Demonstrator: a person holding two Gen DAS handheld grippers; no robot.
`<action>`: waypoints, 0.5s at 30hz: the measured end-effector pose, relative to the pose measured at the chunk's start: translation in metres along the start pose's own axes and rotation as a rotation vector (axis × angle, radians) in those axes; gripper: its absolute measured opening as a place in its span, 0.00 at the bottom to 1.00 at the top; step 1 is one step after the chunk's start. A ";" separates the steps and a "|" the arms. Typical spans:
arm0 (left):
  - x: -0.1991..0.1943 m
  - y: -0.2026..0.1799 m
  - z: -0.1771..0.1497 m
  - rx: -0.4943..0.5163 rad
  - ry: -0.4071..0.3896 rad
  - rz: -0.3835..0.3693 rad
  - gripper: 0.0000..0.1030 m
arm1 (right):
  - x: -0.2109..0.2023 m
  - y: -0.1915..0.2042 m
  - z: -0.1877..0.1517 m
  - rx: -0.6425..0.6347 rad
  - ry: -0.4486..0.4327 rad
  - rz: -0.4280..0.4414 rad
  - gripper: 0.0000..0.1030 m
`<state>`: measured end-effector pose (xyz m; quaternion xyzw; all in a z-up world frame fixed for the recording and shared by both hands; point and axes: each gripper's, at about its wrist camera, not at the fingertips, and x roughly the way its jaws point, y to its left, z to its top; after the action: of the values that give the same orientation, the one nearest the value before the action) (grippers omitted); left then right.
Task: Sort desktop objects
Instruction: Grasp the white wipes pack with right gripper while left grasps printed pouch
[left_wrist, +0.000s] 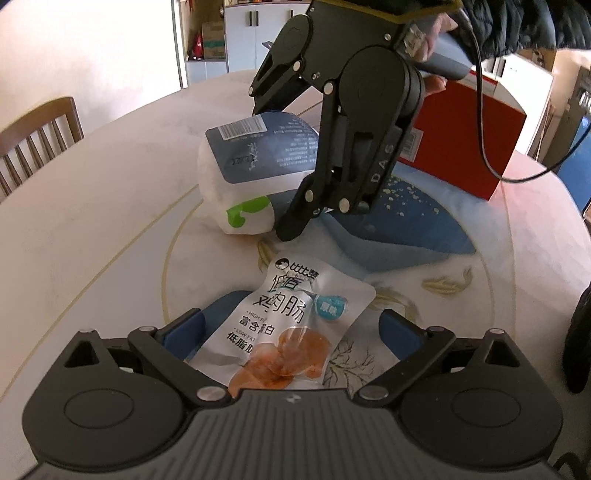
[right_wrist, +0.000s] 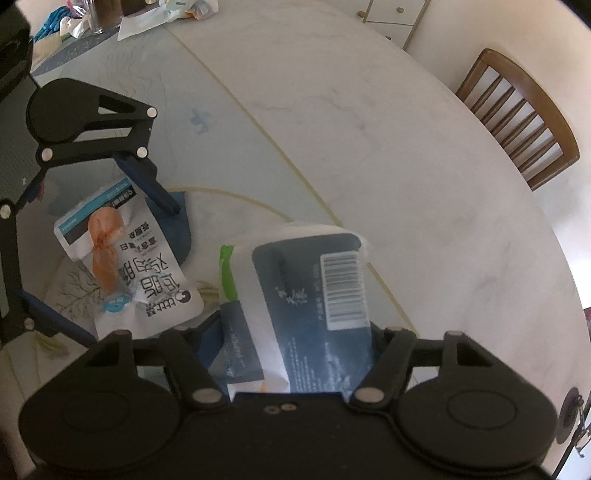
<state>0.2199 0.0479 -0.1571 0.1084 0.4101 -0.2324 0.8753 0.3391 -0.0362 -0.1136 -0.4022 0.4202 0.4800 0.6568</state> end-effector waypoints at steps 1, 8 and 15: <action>0.000 -0.001 0.000 0.001 -0.001 0.008 0.94 | 0.000 0.000 -0.001 0.002 -0.001 0.002 0.62; -0.005 0.007 0.003 -0.024 -0.012 0.031 0.69 | -0.003 0.004 -0.007 0.032 -0.005 0.009 0.52; -0.009 0.010 0.007 -0.025 -0.003 0.038 0.61 | -0.008 0.006 -0.017 0.102 0.003 -0.004 0.47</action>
<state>0.2243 0.0567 -0.1455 0.1047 0.4094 -0.2108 0.8815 0.3287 -0.0527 -0.1126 -0.3696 0.4442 0.4562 0.6768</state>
